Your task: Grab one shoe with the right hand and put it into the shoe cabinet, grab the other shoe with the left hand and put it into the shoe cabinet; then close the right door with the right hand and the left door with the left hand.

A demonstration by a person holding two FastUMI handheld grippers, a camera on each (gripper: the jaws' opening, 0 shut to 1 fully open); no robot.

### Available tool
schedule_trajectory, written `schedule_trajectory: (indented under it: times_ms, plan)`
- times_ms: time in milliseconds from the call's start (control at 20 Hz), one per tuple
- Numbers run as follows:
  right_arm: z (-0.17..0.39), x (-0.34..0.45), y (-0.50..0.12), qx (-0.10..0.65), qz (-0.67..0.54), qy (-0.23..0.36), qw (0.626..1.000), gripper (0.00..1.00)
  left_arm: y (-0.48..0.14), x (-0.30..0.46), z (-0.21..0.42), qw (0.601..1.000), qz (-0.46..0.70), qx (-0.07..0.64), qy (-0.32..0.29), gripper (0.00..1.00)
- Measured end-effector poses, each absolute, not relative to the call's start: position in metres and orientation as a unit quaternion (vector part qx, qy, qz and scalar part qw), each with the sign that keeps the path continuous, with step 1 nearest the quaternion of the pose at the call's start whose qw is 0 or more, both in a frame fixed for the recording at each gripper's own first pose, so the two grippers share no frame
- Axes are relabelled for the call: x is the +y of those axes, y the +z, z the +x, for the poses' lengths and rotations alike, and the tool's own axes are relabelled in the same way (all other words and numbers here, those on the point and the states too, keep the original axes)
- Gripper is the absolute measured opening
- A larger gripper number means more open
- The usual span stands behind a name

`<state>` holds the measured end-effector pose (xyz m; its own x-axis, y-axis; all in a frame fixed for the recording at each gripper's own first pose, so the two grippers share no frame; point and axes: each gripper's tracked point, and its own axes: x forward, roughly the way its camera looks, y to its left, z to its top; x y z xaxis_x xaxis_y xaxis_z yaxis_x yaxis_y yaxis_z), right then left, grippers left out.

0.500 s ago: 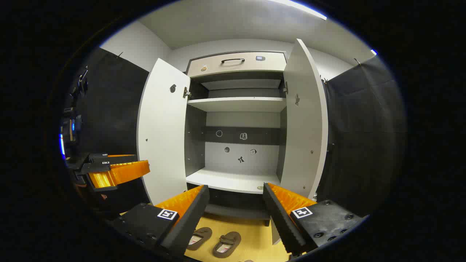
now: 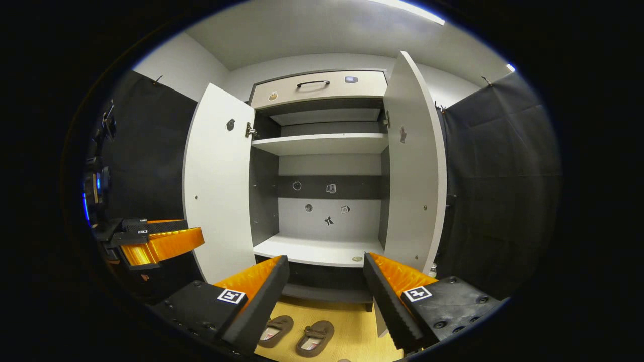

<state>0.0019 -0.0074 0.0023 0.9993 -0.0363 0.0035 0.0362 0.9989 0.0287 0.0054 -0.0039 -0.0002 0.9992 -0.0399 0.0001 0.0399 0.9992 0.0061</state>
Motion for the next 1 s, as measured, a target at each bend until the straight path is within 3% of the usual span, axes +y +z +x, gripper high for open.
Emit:
schedule_trajectory:
  times_ms: [550,1000]
  plan:
    - [0.009,0.002,-0.017,0.021,0.031,-0.024,0.999,0.98,-0.009,0.003,0.01,0.999,0.005,0.009,-0.032,0.94]
    - [0.026,0.024,-0.086,0.086,0.028,-0.033,0.995,0.98,-0.026,0.022,0.018,0.999,0.001,0.013,-0.051,0.94]
